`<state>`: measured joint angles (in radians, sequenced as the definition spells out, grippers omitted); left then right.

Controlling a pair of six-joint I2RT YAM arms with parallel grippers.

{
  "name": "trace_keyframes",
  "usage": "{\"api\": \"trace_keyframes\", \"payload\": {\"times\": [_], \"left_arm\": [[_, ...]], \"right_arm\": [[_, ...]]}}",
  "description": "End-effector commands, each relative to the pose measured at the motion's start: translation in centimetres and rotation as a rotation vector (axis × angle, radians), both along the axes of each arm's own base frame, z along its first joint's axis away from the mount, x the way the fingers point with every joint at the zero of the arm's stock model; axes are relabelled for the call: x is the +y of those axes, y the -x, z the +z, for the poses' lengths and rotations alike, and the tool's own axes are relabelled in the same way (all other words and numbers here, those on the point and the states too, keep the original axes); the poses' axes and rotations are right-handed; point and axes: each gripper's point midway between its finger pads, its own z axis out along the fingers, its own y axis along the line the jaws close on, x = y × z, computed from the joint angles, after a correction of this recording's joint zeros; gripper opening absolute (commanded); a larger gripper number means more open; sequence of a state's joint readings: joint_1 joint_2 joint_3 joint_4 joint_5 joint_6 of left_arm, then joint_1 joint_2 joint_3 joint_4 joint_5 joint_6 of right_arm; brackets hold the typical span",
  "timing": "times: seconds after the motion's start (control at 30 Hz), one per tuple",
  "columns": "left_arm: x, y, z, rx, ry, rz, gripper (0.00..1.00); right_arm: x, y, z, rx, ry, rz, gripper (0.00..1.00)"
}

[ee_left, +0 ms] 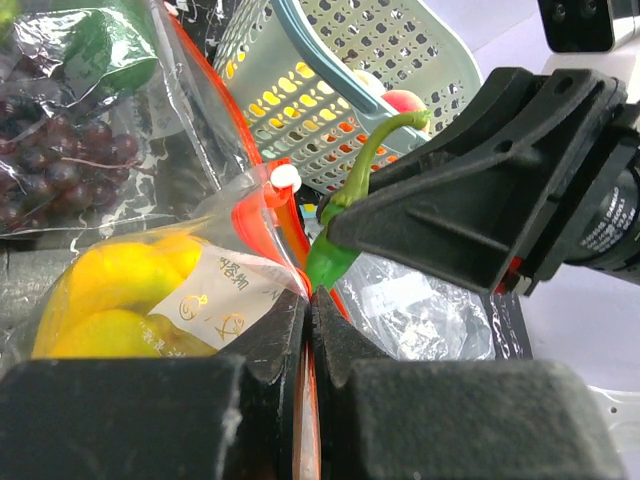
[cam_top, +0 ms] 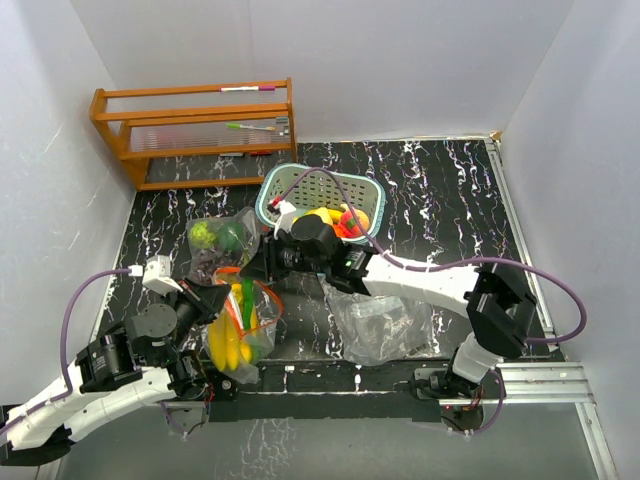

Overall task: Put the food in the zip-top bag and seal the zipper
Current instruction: Place the fake vegetable in the zipper food storage bag.

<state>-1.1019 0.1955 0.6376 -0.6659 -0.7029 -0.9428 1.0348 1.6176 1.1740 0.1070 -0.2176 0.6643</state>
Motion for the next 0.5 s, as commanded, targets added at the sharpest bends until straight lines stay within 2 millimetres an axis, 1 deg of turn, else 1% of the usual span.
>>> {"api": "trace_keyframes", "payload": {"times": [0.0,0.13,0.27,0.47], "left_arm": [[0.0,-0.4,-0.1,-0.006,-0.013,0.019,0.00],[0.1,-0.4,-0.2,-0.003,-0.016,0.021,0.00],[0.1,-0.4,-0.4,0.000,-0.021,0.021,0.00],[-0.3,-0.4,-0.4,0.002,-0.014,0.011,0.00]], "right_arm": [[2.0,2.8,0.9,-0.003,-0.050,0.083,0.08],[2.6,4.7,0.4,-0.003,-0.039,0.103,0.08],[2.7,6.4,-0.1,0.005,-0.027,0.119,0.08],[2.6,8.1,-0.7,-0.008,0.004,0.154,0.08]]}}
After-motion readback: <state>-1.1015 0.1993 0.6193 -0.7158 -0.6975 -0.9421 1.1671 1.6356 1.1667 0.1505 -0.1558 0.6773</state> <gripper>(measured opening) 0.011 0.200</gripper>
